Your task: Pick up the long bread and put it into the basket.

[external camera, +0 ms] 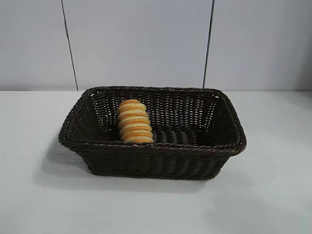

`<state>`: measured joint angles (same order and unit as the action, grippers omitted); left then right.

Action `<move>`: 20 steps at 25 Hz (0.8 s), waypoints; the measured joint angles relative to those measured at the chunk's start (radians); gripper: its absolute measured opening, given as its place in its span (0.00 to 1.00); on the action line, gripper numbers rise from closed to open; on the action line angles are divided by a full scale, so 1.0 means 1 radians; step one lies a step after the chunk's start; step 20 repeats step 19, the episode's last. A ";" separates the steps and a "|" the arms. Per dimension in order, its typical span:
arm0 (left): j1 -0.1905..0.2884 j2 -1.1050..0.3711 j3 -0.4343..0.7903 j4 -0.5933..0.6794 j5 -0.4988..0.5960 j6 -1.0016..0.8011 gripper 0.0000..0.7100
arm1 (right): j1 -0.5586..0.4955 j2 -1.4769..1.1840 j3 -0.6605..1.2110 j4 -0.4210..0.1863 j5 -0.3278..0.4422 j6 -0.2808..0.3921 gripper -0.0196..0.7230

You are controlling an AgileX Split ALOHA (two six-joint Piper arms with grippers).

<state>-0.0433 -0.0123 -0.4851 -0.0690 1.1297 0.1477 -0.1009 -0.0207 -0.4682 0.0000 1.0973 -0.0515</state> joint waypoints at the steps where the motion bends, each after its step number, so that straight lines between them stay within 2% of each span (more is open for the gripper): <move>1: 0.000 0.000 0.000 0.000 0.000 0.000 0.97 | 0.000 0.000 0.001 0.000 -0.001 -0.001 0.93; 20: 0.000 0.000 0.000 0.000 0.000 0.000 0.97 | 0.000 0.000 0.001 0.000 -0.012 -0.002 0.92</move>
